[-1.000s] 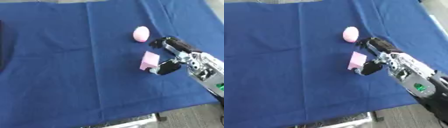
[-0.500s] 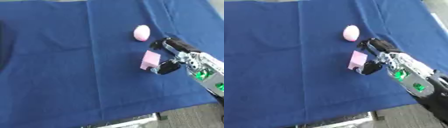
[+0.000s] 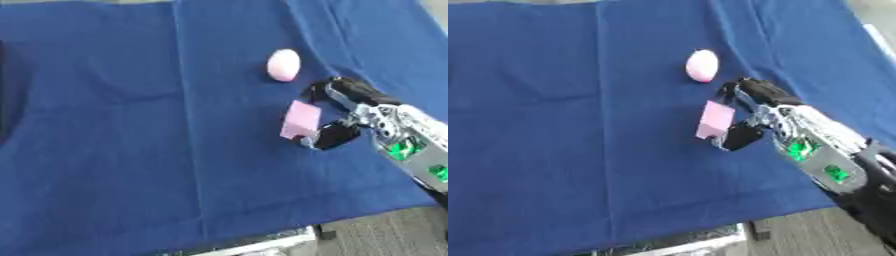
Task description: Pick up the objects with one hand, pass them to the other hand, and then place them into the box on the other side of the table.
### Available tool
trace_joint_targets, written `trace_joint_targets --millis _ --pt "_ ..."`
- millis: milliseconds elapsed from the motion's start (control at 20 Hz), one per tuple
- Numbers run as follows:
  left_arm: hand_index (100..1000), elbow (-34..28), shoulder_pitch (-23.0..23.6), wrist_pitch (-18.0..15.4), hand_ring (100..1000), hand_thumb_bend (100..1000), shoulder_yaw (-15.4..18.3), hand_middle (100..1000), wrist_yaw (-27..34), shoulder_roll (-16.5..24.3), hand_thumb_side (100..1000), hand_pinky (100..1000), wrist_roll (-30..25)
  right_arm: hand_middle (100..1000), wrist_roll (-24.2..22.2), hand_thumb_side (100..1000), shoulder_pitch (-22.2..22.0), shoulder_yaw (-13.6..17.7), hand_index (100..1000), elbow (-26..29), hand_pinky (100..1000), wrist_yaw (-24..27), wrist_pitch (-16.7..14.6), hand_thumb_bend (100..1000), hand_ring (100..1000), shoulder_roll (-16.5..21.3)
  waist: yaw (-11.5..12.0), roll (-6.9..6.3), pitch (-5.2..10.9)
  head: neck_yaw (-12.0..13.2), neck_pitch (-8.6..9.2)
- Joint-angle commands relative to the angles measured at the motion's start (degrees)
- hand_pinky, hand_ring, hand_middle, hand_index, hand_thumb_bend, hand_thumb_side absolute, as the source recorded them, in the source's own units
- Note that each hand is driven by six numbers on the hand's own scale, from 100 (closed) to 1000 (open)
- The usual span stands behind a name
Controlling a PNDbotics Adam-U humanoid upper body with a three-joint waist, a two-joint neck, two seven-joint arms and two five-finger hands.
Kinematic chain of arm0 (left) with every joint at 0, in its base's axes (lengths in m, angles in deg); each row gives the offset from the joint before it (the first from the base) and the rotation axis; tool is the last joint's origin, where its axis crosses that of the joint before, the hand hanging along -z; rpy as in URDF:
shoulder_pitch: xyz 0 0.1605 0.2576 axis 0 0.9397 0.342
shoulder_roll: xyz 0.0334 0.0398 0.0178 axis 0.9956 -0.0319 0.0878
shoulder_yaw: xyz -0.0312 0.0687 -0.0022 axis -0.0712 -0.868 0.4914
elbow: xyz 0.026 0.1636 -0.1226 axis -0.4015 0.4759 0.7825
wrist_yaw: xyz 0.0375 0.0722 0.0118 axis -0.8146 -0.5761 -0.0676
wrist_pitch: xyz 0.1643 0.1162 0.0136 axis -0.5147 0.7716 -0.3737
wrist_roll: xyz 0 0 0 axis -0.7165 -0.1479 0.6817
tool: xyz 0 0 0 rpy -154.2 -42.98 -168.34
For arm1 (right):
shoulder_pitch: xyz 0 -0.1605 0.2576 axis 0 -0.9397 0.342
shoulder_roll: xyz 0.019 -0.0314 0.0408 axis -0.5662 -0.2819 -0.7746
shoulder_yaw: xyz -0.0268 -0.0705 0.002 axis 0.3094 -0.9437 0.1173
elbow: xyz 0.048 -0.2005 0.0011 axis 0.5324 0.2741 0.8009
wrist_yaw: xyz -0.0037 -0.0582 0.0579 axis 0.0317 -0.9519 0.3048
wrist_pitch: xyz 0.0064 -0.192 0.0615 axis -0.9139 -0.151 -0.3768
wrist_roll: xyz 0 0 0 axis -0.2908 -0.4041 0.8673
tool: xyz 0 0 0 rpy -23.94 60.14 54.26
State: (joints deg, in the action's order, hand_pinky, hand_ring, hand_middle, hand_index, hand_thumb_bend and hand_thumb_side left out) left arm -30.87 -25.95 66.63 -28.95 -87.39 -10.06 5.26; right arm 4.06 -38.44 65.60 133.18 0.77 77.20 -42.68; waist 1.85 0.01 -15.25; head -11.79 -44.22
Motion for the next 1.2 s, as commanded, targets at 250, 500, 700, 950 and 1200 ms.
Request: trace_joint_targets --millis 250,500,700,950,1200 --pt "793 -0.5 -0.5 -0.3 799 100 0.7 785 -0.4 1.3 588 966 -0.2 694 -0.7 249 0.2 0.6 811 0.7 828 -0.9 1.3 524 823 2.0 0.2 -0.41 0.52 -0.6 0.10" --pt "793 -0.5 -0.4 -0.4 799 100 0.7 786 -0.4 1.2 586 967 -0.1 689 -1.0 242 0.1 0.5 808 0.7 830 -1.1 1.9 512 822 1.9 0.3 -0.59 0.37 -0.7 0.10" --pt "793 -0.6 -0.3 -0.4 799 100 0.8 786 -0.3 1.1 585 968 -0.1 684 -1.2 236 0.1 0.5 805 0.7 834 -1.4 2.3 496 820 2.1 0.3 -0.74 0.31 -0.9 0.10" --pt "793 -0.7 -0.1 -0.4 800 100 0.8 786 -0.3 1.1 584 969 0.0 669 -1.8 221 0.1 0.6 794 0.7 836 -1.8 2.5 478 816 2.1 0.3 -0.86 0.23 -1.1 0.10" --pt "793 -0.7 -0.1 -0.4 800 100 0.9 786 -0.4 1.0 586 971 0.1 665 -2.0 216 0.1 0.8 789 0.7 835 -1.7 2.6 467 815 2.0 0.3 -0.89 0.16 -1.2 0.10"
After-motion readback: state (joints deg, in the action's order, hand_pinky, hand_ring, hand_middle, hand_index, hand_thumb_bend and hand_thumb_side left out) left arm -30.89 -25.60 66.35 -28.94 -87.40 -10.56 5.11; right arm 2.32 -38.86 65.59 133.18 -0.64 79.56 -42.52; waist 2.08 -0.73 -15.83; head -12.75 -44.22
